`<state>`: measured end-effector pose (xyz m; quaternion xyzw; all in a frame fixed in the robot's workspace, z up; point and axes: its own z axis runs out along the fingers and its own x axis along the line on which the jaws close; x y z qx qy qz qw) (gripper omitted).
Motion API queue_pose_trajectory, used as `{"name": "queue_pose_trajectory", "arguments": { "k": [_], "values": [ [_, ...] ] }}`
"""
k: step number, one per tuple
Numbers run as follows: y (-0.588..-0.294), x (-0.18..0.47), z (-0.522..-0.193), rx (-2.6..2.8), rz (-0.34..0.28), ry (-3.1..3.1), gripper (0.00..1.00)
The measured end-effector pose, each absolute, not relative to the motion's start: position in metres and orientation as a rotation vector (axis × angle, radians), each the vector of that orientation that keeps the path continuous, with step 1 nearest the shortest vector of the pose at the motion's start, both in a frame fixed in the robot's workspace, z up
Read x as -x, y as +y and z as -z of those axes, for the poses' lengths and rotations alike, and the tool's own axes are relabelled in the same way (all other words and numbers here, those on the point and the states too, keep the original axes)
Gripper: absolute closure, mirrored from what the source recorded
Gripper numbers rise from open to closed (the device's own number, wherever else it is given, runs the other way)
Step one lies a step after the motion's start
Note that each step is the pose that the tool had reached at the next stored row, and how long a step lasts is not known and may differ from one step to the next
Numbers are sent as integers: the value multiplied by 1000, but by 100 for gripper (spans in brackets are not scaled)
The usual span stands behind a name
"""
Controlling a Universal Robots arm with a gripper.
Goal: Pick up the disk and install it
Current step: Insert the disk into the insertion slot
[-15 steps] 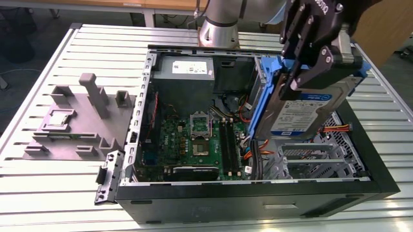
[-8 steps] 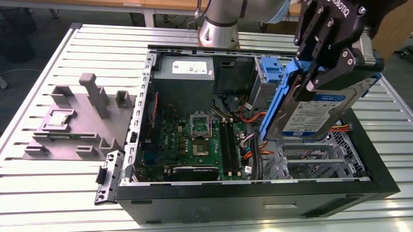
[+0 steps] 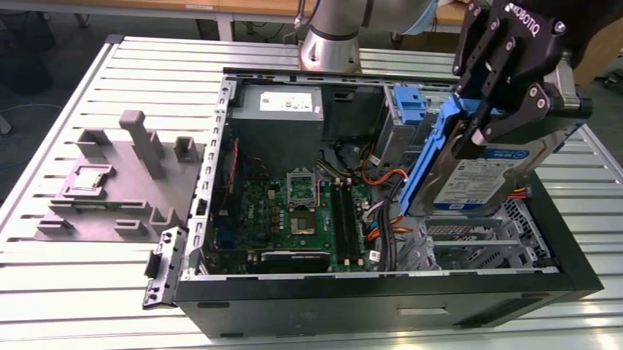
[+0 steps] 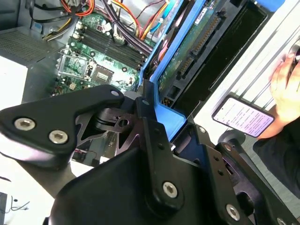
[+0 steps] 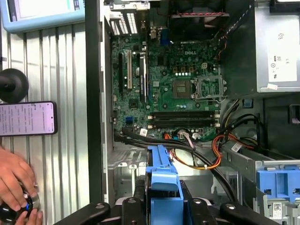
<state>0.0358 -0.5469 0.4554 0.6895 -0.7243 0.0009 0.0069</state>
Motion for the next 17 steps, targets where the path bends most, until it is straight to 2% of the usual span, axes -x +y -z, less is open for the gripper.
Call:
{"name": "queue_pose_trajectory", "arguments": {
  "k": [17],
  "values": [
    [-554, -65, -446, -2157, -3, -2265, 64]
  ]
}}
